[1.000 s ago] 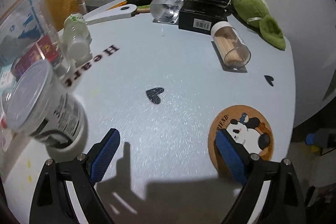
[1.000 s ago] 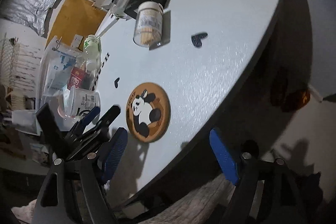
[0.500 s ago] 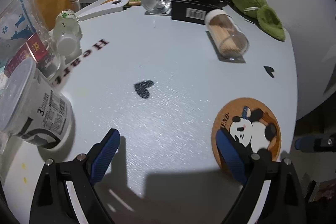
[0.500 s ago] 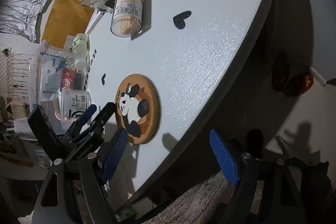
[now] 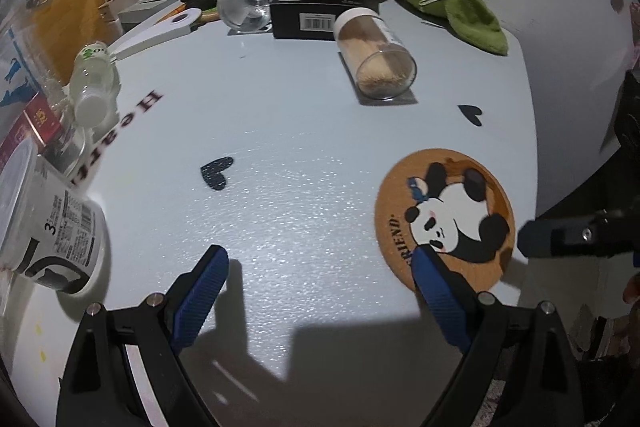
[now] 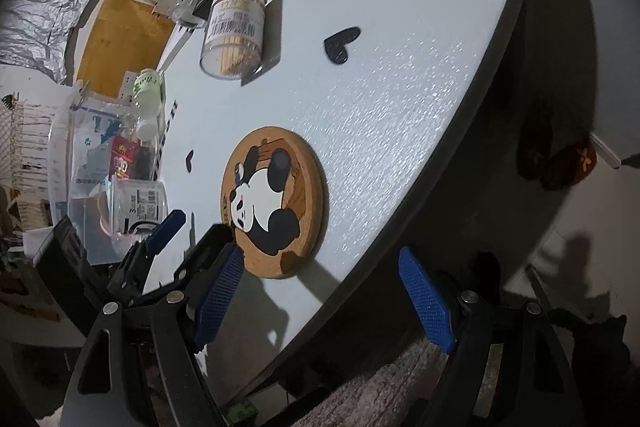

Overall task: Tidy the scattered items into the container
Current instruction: 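Hold the panda coaster with the left tool while the right tool reaches its edge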

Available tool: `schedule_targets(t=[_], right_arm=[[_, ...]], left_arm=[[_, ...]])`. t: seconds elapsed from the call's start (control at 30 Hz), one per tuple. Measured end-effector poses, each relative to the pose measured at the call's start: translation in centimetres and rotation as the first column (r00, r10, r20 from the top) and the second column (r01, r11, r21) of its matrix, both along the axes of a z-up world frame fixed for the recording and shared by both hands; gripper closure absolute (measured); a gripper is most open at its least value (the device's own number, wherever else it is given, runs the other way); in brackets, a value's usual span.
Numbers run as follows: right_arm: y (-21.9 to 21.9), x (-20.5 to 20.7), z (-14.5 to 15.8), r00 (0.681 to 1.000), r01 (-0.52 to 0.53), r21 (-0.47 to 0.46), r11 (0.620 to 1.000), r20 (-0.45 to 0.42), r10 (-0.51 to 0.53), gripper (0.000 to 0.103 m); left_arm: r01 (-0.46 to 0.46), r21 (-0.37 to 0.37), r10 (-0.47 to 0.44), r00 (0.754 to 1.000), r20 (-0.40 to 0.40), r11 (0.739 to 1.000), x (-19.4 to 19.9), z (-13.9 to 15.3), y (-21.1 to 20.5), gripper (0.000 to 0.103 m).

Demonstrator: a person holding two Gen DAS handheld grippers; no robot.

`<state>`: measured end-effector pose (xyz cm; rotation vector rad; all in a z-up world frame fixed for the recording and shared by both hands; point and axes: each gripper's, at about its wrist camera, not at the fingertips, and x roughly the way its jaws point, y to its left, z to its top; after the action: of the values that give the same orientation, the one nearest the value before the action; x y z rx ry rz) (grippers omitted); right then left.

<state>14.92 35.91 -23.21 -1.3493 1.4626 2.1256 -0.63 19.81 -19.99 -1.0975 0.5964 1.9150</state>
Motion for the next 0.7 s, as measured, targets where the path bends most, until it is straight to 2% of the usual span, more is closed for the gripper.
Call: schedule_targets(t=[0.33, 0.43, 0.63, 0.7], right_arm=[[0.6, 0.1, 0.4, 1.0, 0.013, 0.0, 1.0, -0.012, -0.013, 0.023], [0.8, 0.1, 0.4, 1.0, 0.019, -0.006, 1.0, -0.016, -0.02, 0.023], [1.1, 0.4, 0.1, 0.999, 0.028, -0.018, 0.999, -0.026, -0.028, 0.023], [1.1, 0.5, 0.1, 0.999, 0.032, -0.02, 0.999, -0.032, -0.033, 0.031]], left_arm=[[-0.071, -0.023, 0.07, 0.996, -0.056, 0.997, -2.9, 0.6, 2.3, 0.01], [-0.054, -0.07, 0.049, 0.996, -0.078, 0.996, -2.9, -0.3, 3.0, 0.01], [0.023, -0.065, -0.028, 0.997, -0.069, 0.998, -1.3, -0.7, 2.9, 0.01], [0.036, -0.063, -0.04, 0.997, -0.065, 0.997, -0.8, -0.7, 2.9, 0.01]])
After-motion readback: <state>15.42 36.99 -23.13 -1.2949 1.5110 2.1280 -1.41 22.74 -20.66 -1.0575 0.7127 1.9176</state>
